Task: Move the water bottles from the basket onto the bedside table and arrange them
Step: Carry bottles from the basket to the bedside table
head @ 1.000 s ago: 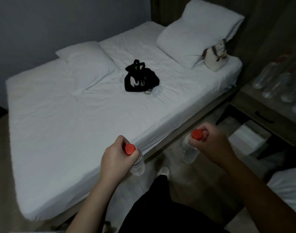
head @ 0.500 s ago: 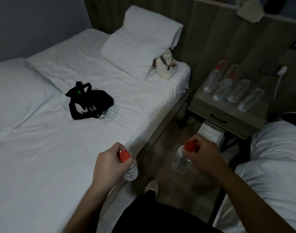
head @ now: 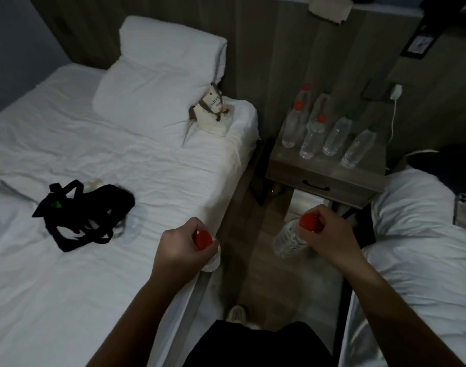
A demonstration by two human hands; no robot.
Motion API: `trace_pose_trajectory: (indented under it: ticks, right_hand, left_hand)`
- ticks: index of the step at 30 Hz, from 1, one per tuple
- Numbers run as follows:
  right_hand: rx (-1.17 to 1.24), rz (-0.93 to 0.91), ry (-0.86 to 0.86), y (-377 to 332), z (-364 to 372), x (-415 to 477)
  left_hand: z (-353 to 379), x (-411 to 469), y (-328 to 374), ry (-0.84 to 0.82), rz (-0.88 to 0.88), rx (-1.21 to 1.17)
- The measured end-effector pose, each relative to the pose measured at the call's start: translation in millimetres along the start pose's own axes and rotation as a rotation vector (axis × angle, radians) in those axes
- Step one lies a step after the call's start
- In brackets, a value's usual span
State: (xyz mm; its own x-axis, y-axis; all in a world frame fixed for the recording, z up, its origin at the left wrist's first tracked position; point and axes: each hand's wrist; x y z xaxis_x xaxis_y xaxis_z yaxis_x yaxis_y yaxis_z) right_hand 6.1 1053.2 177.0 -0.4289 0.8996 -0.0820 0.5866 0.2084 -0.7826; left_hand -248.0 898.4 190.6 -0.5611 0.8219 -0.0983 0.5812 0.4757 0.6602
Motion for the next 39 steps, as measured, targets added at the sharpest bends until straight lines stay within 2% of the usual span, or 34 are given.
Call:
trace_pose_trajectory:
  ticks: [6, 18, 22, 29, 39]
  right_hand:
    - [-0.015, 0.048, 0.001, 35, -34, 42]
    - [-0.014, -0.022, -0.140, 115, -146, 127]
    - [-0.023, -0.024, -0.162, 135, -178, 152]
    - [-0.003, 0.037, -0.107, 165, -207, 182]
    - [-0.080, 0.190, -0.099, 205, -230, 259]
  left_hand:
    - [39, 43, 41, -0.002, 0.130, 0.063]
    - [165, 98, 176, 0.049, -0.093, 0.049]
    - [192, 113, 219, 0.084, -0.063, 0.038]
    - [233, 148, 257, -0.091, -0.013, 0.060]
    - [279, 245, 276, -0.338, -0.053, 0.078]
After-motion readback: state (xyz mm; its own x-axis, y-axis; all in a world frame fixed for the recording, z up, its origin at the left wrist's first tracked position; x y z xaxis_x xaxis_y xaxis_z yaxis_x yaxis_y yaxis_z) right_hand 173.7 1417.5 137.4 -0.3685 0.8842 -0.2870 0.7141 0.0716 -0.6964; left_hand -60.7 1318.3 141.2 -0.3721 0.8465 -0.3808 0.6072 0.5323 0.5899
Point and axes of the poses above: each hand's wrist, its own x-axis towards the middle knuckle, its own z-axis out of the palm, y = z × x, and after that the axes turned 7 degrees about -z, right-handed
